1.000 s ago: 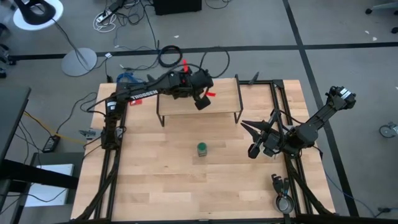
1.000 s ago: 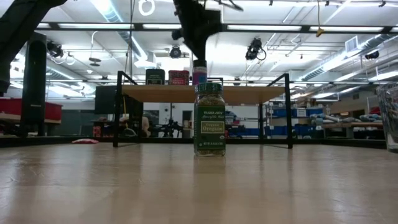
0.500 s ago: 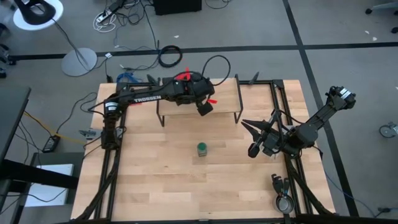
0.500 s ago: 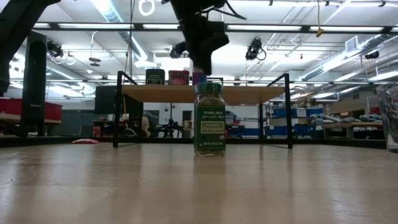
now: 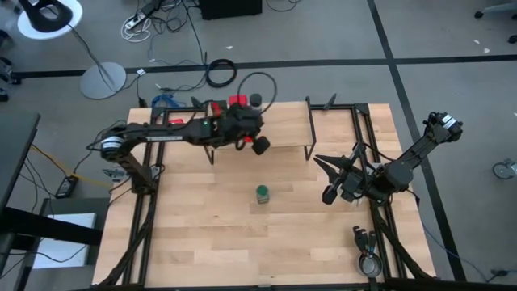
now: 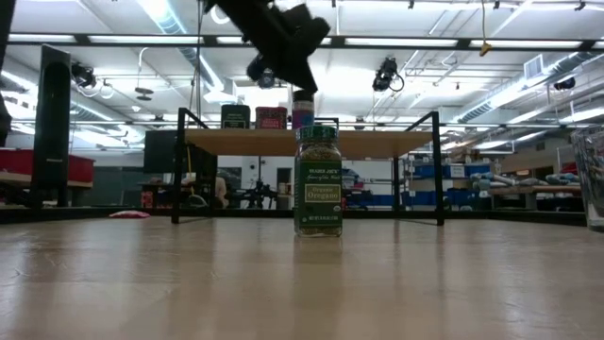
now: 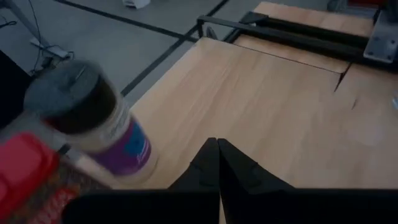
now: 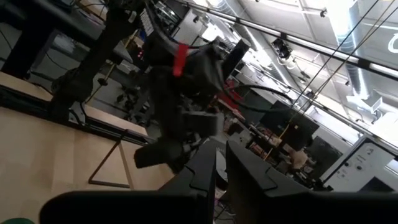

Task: Shelf spices
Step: Put the black seasoning bottle on the shelf

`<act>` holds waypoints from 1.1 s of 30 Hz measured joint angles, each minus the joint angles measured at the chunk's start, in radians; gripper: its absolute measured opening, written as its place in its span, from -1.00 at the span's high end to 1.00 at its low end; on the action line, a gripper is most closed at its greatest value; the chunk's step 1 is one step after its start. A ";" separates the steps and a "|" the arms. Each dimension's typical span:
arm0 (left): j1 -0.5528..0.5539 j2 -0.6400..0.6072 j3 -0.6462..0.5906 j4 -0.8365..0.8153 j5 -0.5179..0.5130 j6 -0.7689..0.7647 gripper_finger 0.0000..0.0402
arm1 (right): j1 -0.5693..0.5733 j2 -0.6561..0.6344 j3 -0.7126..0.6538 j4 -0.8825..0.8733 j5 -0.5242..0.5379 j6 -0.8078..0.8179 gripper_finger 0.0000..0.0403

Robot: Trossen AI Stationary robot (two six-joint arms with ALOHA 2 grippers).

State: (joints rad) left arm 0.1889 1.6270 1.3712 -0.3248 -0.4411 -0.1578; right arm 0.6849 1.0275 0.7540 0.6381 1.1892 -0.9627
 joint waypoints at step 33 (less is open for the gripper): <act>0.019 -0.028 -0.262 0.359 -0.203 -0.057 1.00 | 0.000 0.000 0.000 0.002 -0.005 0.001 0.81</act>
State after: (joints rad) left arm 0.2077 1.5993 1.1088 0.0345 -0.6437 -0.2146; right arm 0.6849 1.0275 0.7540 0.6403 1.1843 -0.9615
